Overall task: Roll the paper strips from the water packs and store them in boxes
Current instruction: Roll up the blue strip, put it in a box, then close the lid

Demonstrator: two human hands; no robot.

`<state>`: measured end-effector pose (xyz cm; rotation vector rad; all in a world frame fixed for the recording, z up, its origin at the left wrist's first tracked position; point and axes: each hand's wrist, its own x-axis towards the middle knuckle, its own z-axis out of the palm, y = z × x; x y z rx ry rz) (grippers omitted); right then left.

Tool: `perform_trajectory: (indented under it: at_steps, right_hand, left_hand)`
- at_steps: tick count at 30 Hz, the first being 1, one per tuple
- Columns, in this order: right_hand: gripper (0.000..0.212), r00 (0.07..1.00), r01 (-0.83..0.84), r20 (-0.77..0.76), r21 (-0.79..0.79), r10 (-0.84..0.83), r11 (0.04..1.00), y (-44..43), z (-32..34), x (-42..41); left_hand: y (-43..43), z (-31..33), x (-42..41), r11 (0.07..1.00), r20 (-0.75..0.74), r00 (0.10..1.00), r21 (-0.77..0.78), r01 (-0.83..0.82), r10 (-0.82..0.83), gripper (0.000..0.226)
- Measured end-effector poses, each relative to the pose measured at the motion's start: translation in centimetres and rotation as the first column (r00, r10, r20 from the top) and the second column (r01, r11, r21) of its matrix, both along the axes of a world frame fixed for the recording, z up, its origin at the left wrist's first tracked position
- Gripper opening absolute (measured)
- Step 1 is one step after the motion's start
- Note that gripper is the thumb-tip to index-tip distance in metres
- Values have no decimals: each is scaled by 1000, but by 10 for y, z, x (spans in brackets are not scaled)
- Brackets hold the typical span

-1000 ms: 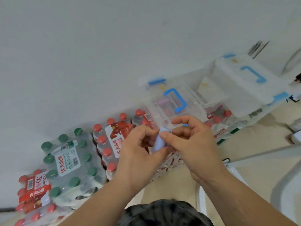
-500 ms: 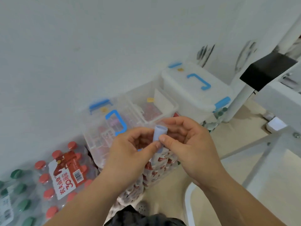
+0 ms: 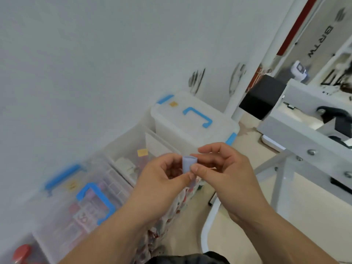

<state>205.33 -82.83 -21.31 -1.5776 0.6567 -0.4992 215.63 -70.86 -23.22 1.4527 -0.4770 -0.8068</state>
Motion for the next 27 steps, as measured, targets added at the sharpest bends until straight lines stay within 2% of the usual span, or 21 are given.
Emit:
perform_trajectory:
  at_steps: [4, 8, 12, 16, 19, 22, 27]
  right_hand:
    - [21, 998, 36, -52, -40, -38, 999, -21, -2, 1]
    - [10, 961, 244, -110, -94, -254, 965, -62, -20, -1]
    - [24, 904, 374, -197, -70, -381, 925, -112, -46, 4]
    - [51, 894, 379, -266, 23, -360, 925, -141, -69, 14]
    - [66, 897, 353, -284, 0, -338, 936, -153, -85, 25]
    - [66, 894, 348, -289, -33, -342, 937, -161, -96, 31]
    - [56, 897, 339, -294, -22, -330, 940, -169, -102, 31]
  left_hand:
    - [-23, -5, 7, 995, -82, 993, 45, 87, -83, 20]
    - [-40, -11, 19, 990, -77, 996, 132, 58, -48, 15]
    - [-58, -8, 35, 979, 37, 999, 201, -18, 11, 17]
    - [-82, -11, 46, 947, 261, 965, 306, -99, 17, 21]
    - [-106, -13, 53, 924, 391, 920, 363, -123, -31, 20]
    - [-126, -15, 58, 919, 487, 872, 363, -156, -45, 20]
    - [-141, -28, 58, 893, 512, 849, 434, -122, -133, 19]
